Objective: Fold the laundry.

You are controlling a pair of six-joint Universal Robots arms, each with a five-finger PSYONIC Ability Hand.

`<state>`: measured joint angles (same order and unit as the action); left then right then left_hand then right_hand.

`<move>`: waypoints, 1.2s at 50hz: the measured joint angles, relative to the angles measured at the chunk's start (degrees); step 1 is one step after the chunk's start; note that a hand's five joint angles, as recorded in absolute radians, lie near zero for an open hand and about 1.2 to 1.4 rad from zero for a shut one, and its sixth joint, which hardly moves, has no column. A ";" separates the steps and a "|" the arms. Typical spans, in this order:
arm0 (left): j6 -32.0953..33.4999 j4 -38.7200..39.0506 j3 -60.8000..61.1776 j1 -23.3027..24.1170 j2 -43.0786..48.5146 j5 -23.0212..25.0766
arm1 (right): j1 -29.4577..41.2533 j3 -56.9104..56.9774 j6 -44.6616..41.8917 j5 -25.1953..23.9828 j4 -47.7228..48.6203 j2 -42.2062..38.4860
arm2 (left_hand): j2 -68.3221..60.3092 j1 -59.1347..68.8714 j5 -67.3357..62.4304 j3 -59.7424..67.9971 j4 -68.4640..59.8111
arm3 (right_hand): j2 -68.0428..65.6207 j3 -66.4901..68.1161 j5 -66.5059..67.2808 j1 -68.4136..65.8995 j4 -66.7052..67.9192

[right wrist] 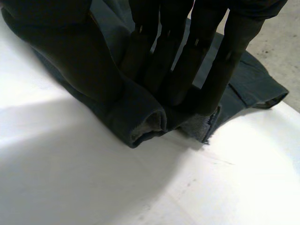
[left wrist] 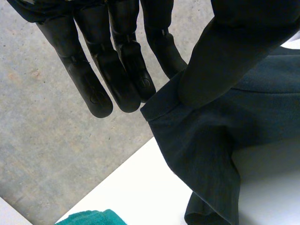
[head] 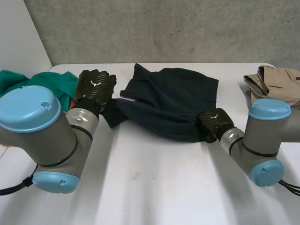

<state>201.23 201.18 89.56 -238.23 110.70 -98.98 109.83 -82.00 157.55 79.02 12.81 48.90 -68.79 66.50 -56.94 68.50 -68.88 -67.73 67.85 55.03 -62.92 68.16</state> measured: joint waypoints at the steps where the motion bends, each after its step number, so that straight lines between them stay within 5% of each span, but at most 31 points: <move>1: -0.01 -0.02 0.00 0.00 0.00 -0.02 | 0.01 0.11 -0.04 0.16 -0.02 -0.02 | 0.00 0.00 0.00 0.00 0.00 | 0.00 0.09 0.00 0.00 0.10; 8: -0.29 -4.33 0.70 0.28 -2.69 -0.31 | -0.56 -0.73 -2.39 1.34 -1.93 4.95 | 0.00 0.00 0.00 0.00 0.00 | 0.00 0.27 0.78 0.00 0.49; 23: 0.13 -34.74 2.56 2.75 -24.70 0.49 | -9.16 -3.23 -19.93 -8.28 -35.26 37.26 | 0.00 0.00 0.00 0.00 0.00 | 0.00 0.33 2.33 0.00 0.50; 30: 0.26 -36.71 4.58 3.32 -25.21 0.73 | -11.16 -4.93 -21.08 -10.03 -39.18 40.43 | 0.00 0.00 0.01 0.00 0.00 | 0.00 0.33 2.34 0.00 0.50; 42: 0.61 -24.36 -6.87 2.49 0.44 0.53 | -11.46 -2.47 -23.91 -7.19 -32.62 25.13 | -0.01 0.00 0.01 0.00 0.00 | 0.00 0.33 2.61 0.00 0.50; 51: 4.60 -5.63 -28.58 -1.42 21.04 2.44 | -9.13 6.50 -16.16 -0.95 -12.42 10.99 | -0.03 0.00 0.01 0.00 0.00 | -0.08 0.54 3.34 -1.91 0.52; 60: 7.53 0.47 -50.66 -3.04 40.23 8.48 | -5.52 20.49 -13.87 2.94 5.48 -4.63 | -0.04 0.00 0.01 0.01 0.00 | -0.11 0.55 3.41 -1.91 0.54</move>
<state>208.76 201.65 38.90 -241.26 150.93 -90.50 104.31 -61.51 143.67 81.96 18.28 44.27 -68.83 66.50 -56.93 68.51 -68.89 -67.84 68.41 58.44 -64.83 68.70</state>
